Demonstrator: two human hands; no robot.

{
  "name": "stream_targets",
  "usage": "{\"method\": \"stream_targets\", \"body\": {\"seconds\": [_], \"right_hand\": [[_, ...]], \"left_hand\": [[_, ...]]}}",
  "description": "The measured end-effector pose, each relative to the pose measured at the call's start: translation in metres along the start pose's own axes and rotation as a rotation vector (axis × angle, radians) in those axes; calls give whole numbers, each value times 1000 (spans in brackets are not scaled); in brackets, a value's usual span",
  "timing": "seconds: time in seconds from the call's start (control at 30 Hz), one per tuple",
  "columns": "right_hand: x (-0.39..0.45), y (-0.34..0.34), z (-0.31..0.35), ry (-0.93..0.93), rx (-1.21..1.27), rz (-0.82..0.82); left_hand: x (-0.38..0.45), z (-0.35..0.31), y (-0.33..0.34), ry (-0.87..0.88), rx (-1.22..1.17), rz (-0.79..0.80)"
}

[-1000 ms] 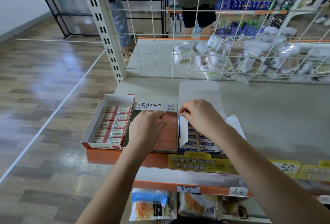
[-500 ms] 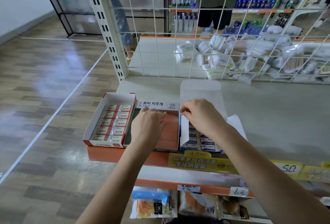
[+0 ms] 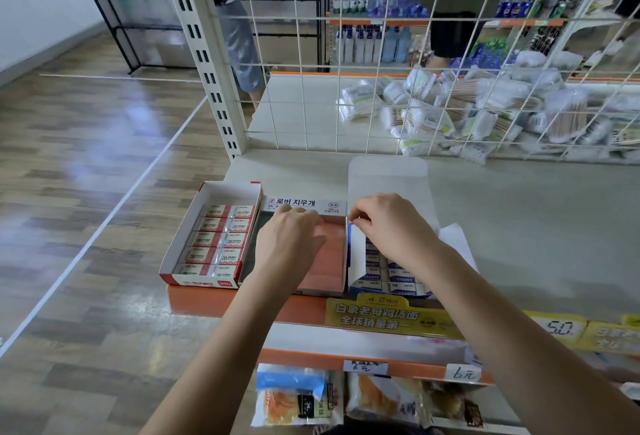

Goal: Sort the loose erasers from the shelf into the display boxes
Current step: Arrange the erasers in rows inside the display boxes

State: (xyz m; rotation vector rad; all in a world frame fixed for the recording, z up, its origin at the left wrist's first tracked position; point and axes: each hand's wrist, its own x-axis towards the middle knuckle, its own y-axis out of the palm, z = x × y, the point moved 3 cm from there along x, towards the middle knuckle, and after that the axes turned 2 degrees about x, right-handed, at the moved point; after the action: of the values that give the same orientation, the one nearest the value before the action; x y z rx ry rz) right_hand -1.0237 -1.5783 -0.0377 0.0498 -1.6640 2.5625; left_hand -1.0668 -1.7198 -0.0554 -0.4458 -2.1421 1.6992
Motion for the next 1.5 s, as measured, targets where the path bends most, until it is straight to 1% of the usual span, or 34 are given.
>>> {"method": "stream_targets", "body": {"seconds": [0.07, 0.3, 0.5, 0.6, 0.73, 0.93, 1.0, 1.1, 1.27, 1.5], "right_hand": [[0, 0, 0, 0, -7, -3], [1, -2, 1, 25, 21, -12], [-2, -6, 3, 67, 83, 2], [-5, -8, 6, 93, 100, 25], [-8, -9, 6, 120, 122, 38], [-11, -9, 6, 141, 131, 43], [-12, -9, 6, 145, 138, 38], [-12, -8, 5, 152, 141, 31], [-12, -6, 3, 161, 144, 25], [-12, -2, 1, 174, 150, 11]], "left_hand": [[1, -2, -1, 15, 7, 5], [4, -6, -5, 139, 145, 35], [4, -7, -8, 200, 149, 17], [5, -3, -8, 203, 137, 9], [6, 5, -10, 154, 31, 13], [6, 10, -10, 109, -282, 20], [6, 8, -6, 113, -309, 27], [5, 6, -1, 151, -232, 21], [0, 2, 1, 186, -150, -32], [2, 1, 3, 197, -141, -29]]}}
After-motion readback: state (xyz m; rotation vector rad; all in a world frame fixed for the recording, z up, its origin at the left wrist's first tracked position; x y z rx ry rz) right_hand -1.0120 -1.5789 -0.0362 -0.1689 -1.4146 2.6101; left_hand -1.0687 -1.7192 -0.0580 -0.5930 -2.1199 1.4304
